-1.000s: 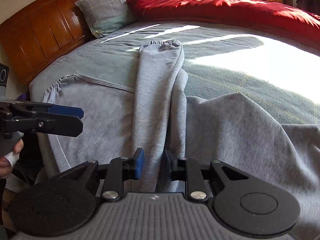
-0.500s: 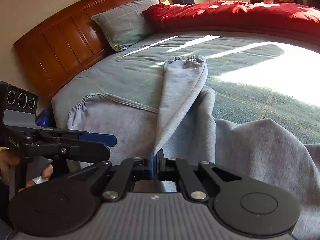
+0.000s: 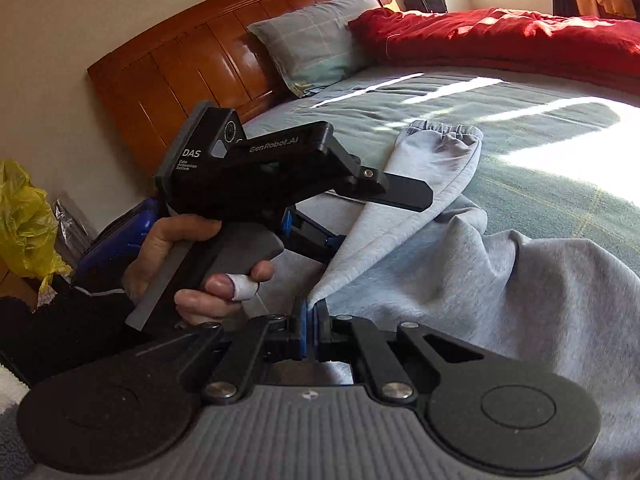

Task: Fold clothes

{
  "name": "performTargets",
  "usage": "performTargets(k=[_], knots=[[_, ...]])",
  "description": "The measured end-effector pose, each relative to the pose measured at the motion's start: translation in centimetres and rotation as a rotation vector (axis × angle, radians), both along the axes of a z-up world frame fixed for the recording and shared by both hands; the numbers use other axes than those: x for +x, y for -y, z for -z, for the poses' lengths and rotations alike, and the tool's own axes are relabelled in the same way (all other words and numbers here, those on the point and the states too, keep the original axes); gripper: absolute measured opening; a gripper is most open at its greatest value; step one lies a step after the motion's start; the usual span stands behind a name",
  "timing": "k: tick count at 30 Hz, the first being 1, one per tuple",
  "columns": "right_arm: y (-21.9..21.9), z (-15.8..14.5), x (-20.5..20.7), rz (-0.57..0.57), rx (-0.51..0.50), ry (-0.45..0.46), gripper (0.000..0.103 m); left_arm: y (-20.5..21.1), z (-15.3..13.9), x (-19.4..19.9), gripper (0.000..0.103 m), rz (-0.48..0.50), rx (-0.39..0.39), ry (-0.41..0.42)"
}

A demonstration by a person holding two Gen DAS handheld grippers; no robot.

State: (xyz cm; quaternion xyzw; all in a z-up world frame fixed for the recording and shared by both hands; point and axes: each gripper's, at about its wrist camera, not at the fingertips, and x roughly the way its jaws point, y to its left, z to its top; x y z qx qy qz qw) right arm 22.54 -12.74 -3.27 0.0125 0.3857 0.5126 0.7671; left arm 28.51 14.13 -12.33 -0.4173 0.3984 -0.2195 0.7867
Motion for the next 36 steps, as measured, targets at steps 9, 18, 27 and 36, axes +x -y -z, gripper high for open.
performTargets(k=[9,18,27,36], knots=[[3.4,-1.5,-1.3,0.081,0.027,0.023,0.022,0.0,0.3,1.4,0.066,0.008,0.043,-0.010],[10.3,-3.1,-2.5,0.296,0.064,0.081,0.038,-0.7,-1.7,-0.8,0.004,-0.084,0.183,0.060],[15.9,-2.4,-3.2,0.495,0.080,0.097,0.042,-1.3,-8.6,-5.4,0.003,-0.195,0.332,0.264],[18.0,-1.5,-3.6,0.561,0.074,0.084,0.044,-1.9,-7.8,-9.2,0.003,-0.214,0.445,0.258]])
